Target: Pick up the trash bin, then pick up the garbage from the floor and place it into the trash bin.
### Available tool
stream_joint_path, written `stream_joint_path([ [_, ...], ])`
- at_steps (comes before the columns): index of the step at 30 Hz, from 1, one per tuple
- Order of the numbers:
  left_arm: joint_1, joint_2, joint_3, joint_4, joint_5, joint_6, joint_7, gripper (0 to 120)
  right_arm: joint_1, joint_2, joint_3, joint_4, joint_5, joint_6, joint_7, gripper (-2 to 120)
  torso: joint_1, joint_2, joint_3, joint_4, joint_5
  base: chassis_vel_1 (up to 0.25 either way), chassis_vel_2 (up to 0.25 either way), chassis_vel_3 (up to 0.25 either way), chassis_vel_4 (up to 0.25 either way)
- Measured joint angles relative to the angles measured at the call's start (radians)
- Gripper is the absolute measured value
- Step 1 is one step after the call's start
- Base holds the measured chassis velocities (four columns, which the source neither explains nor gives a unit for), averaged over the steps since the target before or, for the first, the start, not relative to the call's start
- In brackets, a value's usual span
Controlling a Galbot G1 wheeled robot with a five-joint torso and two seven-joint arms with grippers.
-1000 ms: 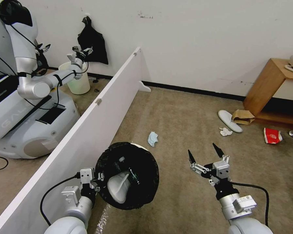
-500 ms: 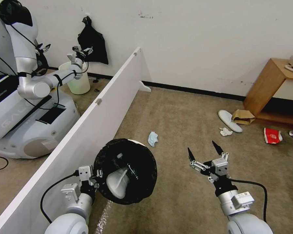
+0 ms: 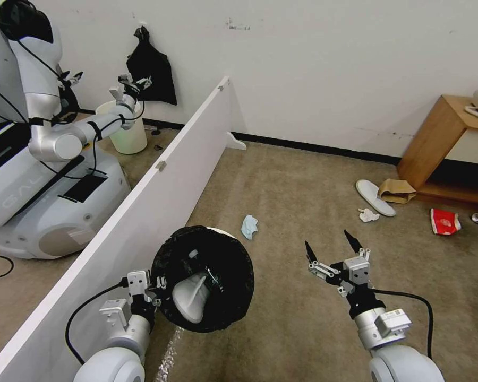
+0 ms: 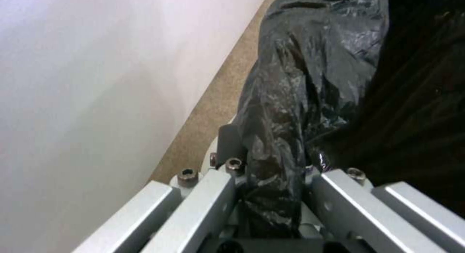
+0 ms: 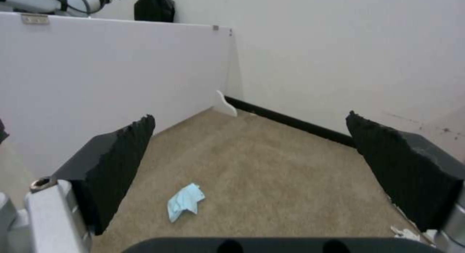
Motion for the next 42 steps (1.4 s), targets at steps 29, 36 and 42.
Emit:
stream_joint_path([
  [29, -0.003, -0.004, 0.011, 0.005, 0.005, -0.007, 0.007, 2, -0.020, 0.010, 0.003, 0.009, -0.010, -0.004, -0.002, 100, 0.000, 0.000, 0.000, 0.0000, 0.0000, -0.024, 0.027, 0.023, -0.026],
  [36, -0.002, -0.006, 0.011, 0.005, 0.008, -0.008, 0.008, 2, -0.018, 0.010, 0.000, 0.010, -0.008, -0.008, -0.001, 100, 0.000, 0.000, 0.000, 0.0001, 0.0000, 0.000, 0.000, 0.000, 0.000],
  [42, -0.001, -0.006, 0.010, 0.005, 0.009, -0.008, 0.008, 2, -0.014, 0.010, 0.000, 0.009, -0.007, -0.009, 0.000, 100, 0.000, 0.000, 0.000, 0.0001, 0.0000, 0.000, 0.000, 0.000, 0.000],
])
